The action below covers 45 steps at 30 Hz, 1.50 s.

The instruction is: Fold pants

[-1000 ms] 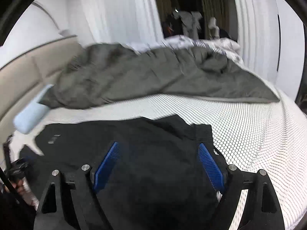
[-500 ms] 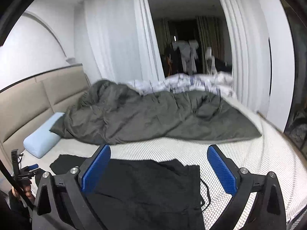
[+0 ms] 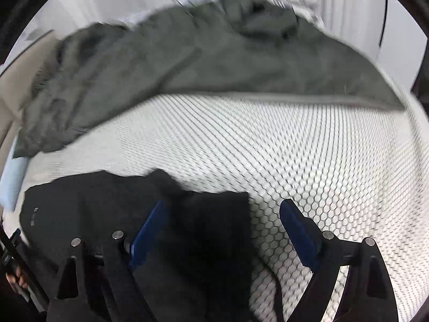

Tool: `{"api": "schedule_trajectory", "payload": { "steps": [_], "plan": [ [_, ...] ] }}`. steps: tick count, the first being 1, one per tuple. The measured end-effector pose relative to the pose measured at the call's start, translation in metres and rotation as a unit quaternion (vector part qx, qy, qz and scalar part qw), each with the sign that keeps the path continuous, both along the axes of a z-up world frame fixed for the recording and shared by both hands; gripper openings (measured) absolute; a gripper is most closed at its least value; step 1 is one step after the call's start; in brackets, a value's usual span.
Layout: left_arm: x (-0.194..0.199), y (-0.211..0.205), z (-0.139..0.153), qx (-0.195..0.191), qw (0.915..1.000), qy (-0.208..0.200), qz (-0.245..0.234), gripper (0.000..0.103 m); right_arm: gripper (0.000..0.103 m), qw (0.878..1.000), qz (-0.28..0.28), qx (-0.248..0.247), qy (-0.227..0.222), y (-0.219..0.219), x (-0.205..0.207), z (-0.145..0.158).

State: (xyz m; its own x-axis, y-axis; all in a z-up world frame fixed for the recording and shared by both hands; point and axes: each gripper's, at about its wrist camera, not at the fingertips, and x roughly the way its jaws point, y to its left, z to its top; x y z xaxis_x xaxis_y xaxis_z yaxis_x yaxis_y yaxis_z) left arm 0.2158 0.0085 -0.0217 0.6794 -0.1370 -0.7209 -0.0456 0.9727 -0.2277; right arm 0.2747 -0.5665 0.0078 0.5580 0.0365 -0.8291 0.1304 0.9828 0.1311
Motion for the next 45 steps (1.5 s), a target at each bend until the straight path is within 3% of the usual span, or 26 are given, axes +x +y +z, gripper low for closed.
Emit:
{"api": "schedule_trajectory", "payload": {
  "steps": [3,4,5,7,8,9,12,15,17,18,20,22,27,31,36,39,41,43,45],
  "plan": [
    [0.007,-0.001,-0.01,0.006,0.9999,0.009,-0.004,0.102,0.085,0.994,0.035,0.104,0.006,-0.01,0.002,-0.023],
    [0.008,-0.002,-0.012,0.008,0.9999,0.01,-0.004,0.102,0.072,0.993,0.046,0.11,0.003,-0.008,0.001,-0.025],
    [0.009,-0.002,-0.014,0.01,0.9999,0.012,-0.005,0.102,0.047,0.994,0.049,0.099,0.004,-0.004,0.0,-0.027],
    [0.009,-0.002,-0.018,0.015,0.9998,0.016,-0.002,0.102,0.029,0.997,0.052,0.065,-0.003,0.002,-0.001,-0.026],
    [0.01,-0.001,-0.019,0.018,0.9997,0.017,0.0,0.102,0.011,0.997,0.058,0.052,-0.022,0.004,-0.004,-0.02],
    [0.01,-0.001,-0.021,0.021,0.9996,0.018,0.003,0.102,0.009,0.996,0.058,0.043,-0.048,0.005,-0.008,-0.012],
    [0.013,0.003,-0.026,0.03,0.9989,0.028,0.023,0.102,0.009,0.995,0.002,0.038,-0.087,-0.013,-0.004,0.002],
    [0.02,0.01,-0.038,0.032,0.9972,0.053,0.043,0.102,0.01,0.995,-0.087,-0.032,-0.022,-0.032,0.017,-0.019],
    [0.02,0.018,-0.044,0.021,0.9962,0.064,0.054,0.101,0.016,0.994,-0.101,-0.034,0.003,-0.039,0.019,-0.024],
    [0.02,0.02,-0.044,0.016,0.9963,0.062,0.057,0.101,0.023,0.994,-0.101,-0.024,-0.014,-0.039,0.013,-0.018],
    [0.016,0.022,-0.039,0.014,0.9967,0.053,0.06,0.101,0.073,0.994,-0.09,0.003,-0.053,-0.036,-0.01,0.004],
    [0.009,0.02,-0.028,0.01,0.9978,0.037,0.053,0.102,0.087,0.992,-0.072,0.005,-0.101,-0.022,-0.05,0.032],
    [-0.016,-0.009,0.002,-0.004,1.0,-0.004,-0.004,0.102,0.091,0.99,-0.006,0.025,-0.14,0.036,-0.127,0.062],
    [-0.027,-0.041,0.008,0.027,0.9985,-0.018,-0.043,0.102,0.091,0.989,0.055,0.031,-0.135,0.112,-0.16,0.042],
    [-0.053,-0.039,-0.002,0.022,0.9989,-0.002,-0.043,0.102,0.089,0.98,0.13,0.082,-0.126,0.215,-0.184,-0.002],
    [-0.075,-0.009,-0.011,0.016,0.9998,0.012,-0.01,0.102,0.066,0.977,0.193,0.044,-0.077,0.266,-0.187,-0.036],
    [-0.087,0.013,-0.017,0.016,0.9995,0.021,0.014,0.102,0.058,0.979,0.201,0.0,-0.036,0.271,-0.181,-0.062],
    [-0.104,0.044,-0.022,0.023,0.9981,0.028,0.05,0.102,0.058,0.982,0.181,-0.055,-0.027,0.255,-0.183,-0.077],
    [-0.119,0.071,-0.028,0.04,0.9948,0.036,0.087,0.102,0.058,0.989,0.144,-0.032,-0.029,0.22,-0.189,-0.077]
  ]
}}
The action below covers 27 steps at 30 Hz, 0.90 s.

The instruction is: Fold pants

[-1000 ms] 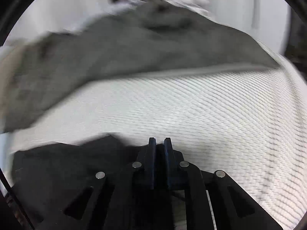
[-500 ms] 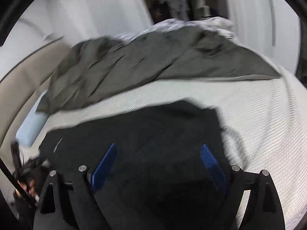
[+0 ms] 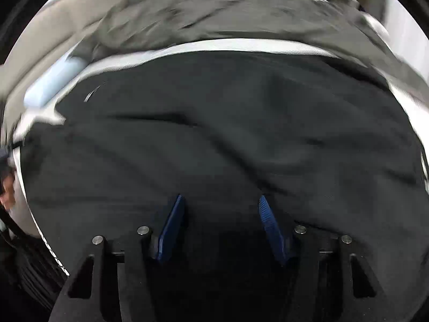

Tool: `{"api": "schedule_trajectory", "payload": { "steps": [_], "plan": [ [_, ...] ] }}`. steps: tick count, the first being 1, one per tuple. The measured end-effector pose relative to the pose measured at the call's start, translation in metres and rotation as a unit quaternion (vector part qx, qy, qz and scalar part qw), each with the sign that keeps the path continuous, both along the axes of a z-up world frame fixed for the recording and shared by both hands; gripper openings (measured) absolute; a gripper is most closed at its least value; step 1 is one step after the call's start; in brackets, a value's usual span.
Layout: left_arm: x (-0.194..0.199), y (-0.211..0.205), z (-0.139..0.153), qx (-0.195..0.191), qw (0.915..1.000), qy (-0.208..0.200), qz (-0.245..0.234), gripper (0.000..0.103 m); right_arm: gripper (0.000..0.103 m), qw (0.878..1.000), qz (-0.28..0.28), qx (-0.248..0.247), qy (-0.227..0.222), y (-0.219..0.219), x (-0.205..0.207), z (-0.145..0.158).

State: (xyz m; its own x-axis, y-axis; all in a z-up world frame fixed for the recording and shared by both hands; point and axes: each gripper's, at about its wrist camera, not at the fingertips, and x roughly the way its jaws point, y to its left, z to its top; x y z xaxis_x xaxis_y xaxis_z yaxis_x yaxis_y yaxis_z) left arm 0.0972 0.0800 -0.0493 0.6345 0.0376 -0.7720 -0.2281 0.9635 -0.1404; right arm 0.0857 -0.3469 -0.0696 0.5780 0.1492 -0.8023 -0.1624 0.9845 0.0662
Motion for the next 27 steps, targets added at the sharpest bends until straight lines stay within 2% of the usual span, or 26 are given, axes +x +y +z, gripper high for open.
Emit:
{"api": "schedule_trajectory", "payload": {
  "steps": [2,4,7,9,11,14,16,17,18,19,20,23,25,27],
  "plan": [
    [-0.014,0.03,-0.006,0.016,0.999,0.011,0.039,0.102,0.058,0.997,-0.071,-0.023,-0.022,-0.038,-0.017,0.006],
    [-0.018,0.042,-0.005,0.017,0.9981,0.014,0.057,0.101,0.058,0.988,-0.143,-0.054,-0.035,-0.068,-0.03,0.012],
    [-0.017,0.02,0.007,0.004,0.9997,-0.005,0.023,0.101,0.062,0.986,-0.157,-0.02,-0.042,-0.073,-0.043,0.022],
    [-0.009,-0.024,0.011,0.002,0.9992,-0.015,-0.037,0.101,0.069,0.991,-0.123,-0.02,-0.051,-0.039,-0.047,0.026],
    [0.001,-0.073,0.007,0.0,0.9945,-0.023,-0.102,0.101,0.081,0.996,-0.07,-0.003,-0.057,0.004,-0.052,0.031],
    [0.011,-0.125,-0.007,0.0,0.9849,-0.03,-0.17,0.101,0.081,0.998,0.01,0.036,-0.054,0.069,-0.054,0.03],
    [0.018,-0.152,-0.028,0.036,0.9786,0.003,-0.203,0.101,0.081,0.996,0.067,0.049,-0.037,0.103,-0.056,0.02],
    [0.019,-0.157,-0.039,0.072,0.9756,0.019,-0.207,0.101,0.081,0.995,0.087,0.034,-0.028,0.117,-0.06,0.01],
    [0.018,-0.155,-0.041,0.078,0.9746,0.017,-0.209,0.101,0.081,0.995,0.093,0.007,-0.024,0.121,-0.058,0.003],
    [0.013,-0.145,-0.04,0.07,0.9758,0.011,-0.207,0.101,0.08,0.996,0.088,-0.027,-0.023,0.119,-0.06,-0.004],
    [0.011,-0.133,-0.038,0.062,0.9785,0.012,-0.197,0.101,0.08,0.996,0.078,-0.037,-0.025,0.109,-0.063,-0.005],
    [-0.002,-0.07,-0.033,0.056,0.9899,0.013,-0.13,0.103,0.08,0.999,-0.002,-0.037,-0.04,0.058,-0.071,-0.002],
    [-0.011,-0.012,-0.033,0.082,0.9954,0.018,-0.047,0.102,0.081,0.994,-0.069,-0.061,-0.059,0.018,-0.081,-0.001],
    [-0.018,0.046,-0.035,0.096,0.9943,0.024,0.04,0.102,0.081,0.987,-0.127,-0.066,-0.074,-0.018,-0.093,-0.002]
  ]
}}
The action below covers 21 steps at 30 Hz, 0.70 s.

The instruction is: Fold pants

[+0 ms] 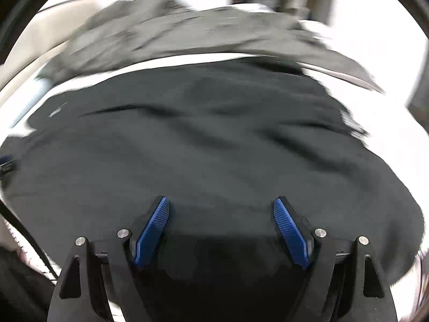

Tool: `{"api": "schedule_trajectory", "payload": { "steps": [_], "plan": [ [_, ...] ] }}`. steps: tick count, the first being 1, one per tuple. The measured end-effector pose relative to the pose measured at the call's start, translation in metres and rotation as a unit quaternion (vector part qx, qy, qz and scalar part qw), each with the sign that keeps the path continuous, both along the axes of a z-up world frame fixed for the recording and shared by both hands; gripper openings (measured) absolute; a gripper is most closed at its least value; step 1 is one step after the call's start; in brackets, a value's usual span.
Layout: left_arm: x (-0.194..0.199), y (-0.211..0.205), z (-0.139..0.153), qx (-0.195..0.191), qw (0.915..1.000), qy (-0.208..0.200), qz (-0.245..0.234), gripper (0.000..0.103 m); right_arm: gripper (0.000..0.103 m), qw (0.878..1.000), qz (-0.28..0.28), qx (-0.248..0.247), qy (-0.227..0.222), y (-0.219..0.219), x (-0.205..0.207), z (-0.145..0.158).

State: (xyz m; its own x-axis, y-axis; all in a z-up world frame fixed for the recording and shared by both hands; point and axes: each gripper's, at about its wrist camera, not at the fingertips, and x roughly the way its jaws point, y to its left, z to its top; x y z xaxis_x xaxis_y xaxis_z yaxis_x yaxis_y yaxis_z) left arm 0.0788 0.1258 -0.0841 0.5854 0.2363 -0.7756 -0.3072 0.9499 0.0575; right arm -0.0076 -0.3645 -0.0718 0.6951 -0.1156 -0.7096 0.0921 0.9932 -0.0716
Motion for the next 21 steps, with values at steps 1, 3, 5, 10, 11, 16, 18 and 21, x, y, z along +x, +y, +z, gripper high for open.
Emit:
{"api": "schedule_trajectory", "payload": {
  "steps": [1,3,5,10,11,16,18,21],
  "plan": [
    [-0.003,0.022,-0.001,0.002,0.9994,-0.001,0.034,0.103,0.081,1.0,-0.015,0.01,-0.008,-0.015,-0.002,0.0],
    [-0.004,0.056,-0.003,-0.012,0.9981,-0.001,0.06,0.102,0.081,0.999,-0.041,0.013,-0.021,-0.034,-0.005,0.0],
    [0.0,0.057,-0.003,-0.014,0.9982,-0.002,0.059,0.102,0.084,0.999,-0.046,0.014,-0.017,-0.038,-0.003,0.003],
    [0.006,0.003,0.019,-0.044,0.9987,-0.023,-0.007,0.101,0.088,0.999,0.01,0.044,-0.023,-0.004,0.021,0.022],
    [0.009,-0.013,0.027,-0.052,0.9977,-0.035,-0.028,0.101,0.09,0.998,0.022,0.055,-0.024,0.006,0.026,0.024],
    [0.066,-0.088,0.054,-0.036,0.9919,-0.059,-0.106,0.102,0.094,0.992,0.047,0.118,-0.014,0.036,0.079,0.042],
    [0.114,-0.115,0.047,-0.019,0.9914,-0.032,-0.126,0.102,0.094,0.989,0.058,0.139,-0.003,0.049,0.11,0.044],
    [0.163,-0.137,0.033,-0.021,0.9888,-0.006,-0.148,0.102,0.094,0.986,0.102,0.133,0.012,0.078,0.159,0.041]
  ]
}}
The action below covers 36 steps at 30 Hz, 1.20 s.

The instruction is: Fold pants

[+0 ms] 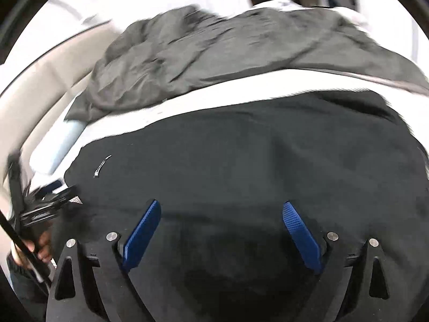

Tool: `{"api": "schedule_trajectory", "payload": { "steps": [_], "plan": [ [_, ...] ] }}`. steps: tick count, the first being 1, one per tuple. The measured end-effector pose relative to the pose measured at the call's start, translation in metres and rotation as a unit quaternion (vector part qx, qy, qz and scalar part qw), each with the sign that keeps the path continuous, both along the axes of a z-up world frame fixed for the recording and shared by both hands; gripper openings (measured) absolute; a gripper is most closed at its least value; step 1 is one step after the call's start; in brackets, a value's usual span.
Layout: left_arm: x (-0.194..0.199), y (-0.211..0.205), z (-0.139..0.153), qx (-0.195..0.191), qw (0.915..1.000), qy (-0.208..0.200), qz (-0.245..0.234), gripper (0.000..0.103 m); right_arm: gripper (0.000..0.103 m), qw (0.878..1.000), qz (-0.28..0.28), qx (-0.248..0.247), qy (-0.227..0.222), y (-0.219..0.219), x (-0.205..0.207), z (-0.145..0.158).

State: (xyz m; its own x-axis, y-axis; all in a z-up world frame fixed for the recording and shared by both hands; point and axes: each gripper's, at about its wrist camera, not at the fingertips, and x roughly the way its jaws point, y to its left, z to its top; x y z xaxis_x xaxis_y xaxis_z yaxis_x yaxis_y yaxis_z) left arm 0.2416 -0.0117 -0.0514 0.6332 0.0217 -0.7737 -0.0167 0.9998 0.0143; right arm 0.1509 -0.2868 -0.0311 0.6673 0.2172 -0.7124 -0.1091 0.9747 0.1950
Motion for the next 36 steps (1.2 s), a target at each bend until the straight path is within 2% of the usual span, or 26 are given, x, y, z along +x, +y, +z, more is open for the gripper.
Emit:
{"api": "schedule_trajectory", "payload": {
  "steps": [3,5,6,8,10,12,13,15,16,17,19,20,23,26,28,30,32,34,36],
  "plan": [
    [0.036,-0.011,-0.026,-0.009,0.9992,0.039,-0.009,0.102,0.094,0.999,0.007,-0.03,0.013,0.018,0.046,-0.014],
    [0.067,-0.006,-0.052,0.002,0.996,0.089,-0.007,0.101,0.094,0.998,0.017,-0.04,0.049,0.029,0.077,-0.032],
    [0.073,0.001,-0.06,-0.006,0.9952,0.098,-0.004,0.102,0.094,0.996,0.022,-0.058,0.068,0.035,0.088,-0.043],
    [0.078,0.011,-0.062,-0.015,0.9952,0.096,0.003,0.103,0.093,0.992,0.033,-0.091,0.079,0.04,0.097,-0.052],
    [0.077,0.022,-0.061,0.014,0.9957,0.088,0.024,0.103,0.093,0.99,0.033,-0.118,0.074,0.033,0.095,-0.049],
    [0.073,0.036,-0.063,0.055,0.9936,0.083,0.053,0.103,0.093,0.98,-0.015,-0.188,0.064,0.006,0.092,-0.044],
    [0.07,0.048,-0.062,0.062,0.9924,0.081,0.068,0.103,0.094,0.975,-0.048,-0.207,0.065,-0.018,0.091,-0.044],
    [0.061,0.075,-0.058,0.052,0.9912,0.078,0.093,0.103,0.094,0.978,-0.111,-0.16,0.074,-0.077,0.087,-0.042],
    [0.059,0.084,-0.057,0.054,0.99,0.077,0.105,0.103,0.094,0.976,-0.155,-0.135,0.077,-0.107,0.082,-0.041],
    [0.057,0.094,-0.055,0.072,0.9865,0.072,0.129,0.103,0.093,0.971,-0.197,-0.112,0.076,-0.135,0.077,-0.038],
    [0.057,0.107,-0.053,0.079,0.9827,0.069,0.153,0.103,0.093,0.975,-0.212,-0.045,0.054,-0.162,0.067,-0.031],
    [0.058,0.109,-0.051,0.073,0.9827,0.068,0.156,0.103,0.093,0.976,-0.209,-0.035,0.049,-0.164,0.066,-0.028],
    [0.061,0.103,-0.04,0.061,0.9863,0.06,0.141,0.101,0.093,0.974,-0.205,-0.081,0.055,-0.139,0.075,-0.02],
    [0.067,0.064,-0.021,0.011,0.9974,0.04,0.06,0.101,0.094,0.989,-0.123,-0.07,0.038,-0.09,0.088,-0.01],
    [0.079,0.043,-0.021,0.01,0.9987,0.045,0.023,0.101,0.094,0.992,-0.074,-0.099,0.031,-0.047,0.104,-0.006],
    [0.099,0.025,-0.031,0.023,0.9969,0.072,0.018,0.101,0.094,0.991,-0.038,-0.121,0.032,-0.007,0.122,-0.01],
    [0.116,0.015,-0.046,0.023,0.9947,0.099,0.016,0.102,0.094,0.993,-0.014,-0.108,0.053,0.02,0.139,-0.022],
    [0.121,0.011,-0.057,0.018,0.9937,0.106,0.031,0.103,0.094,0.991,-0.01,-0.112,0.078,0.036,0.155,-0.04],
    [0.123,0.021,-0.057,0.001,0.9941,0.101,0.04,0.103,0.094,0.986,-0.022,-0.144,0.083,0.044,0.161,-0.051]
  ]
}}
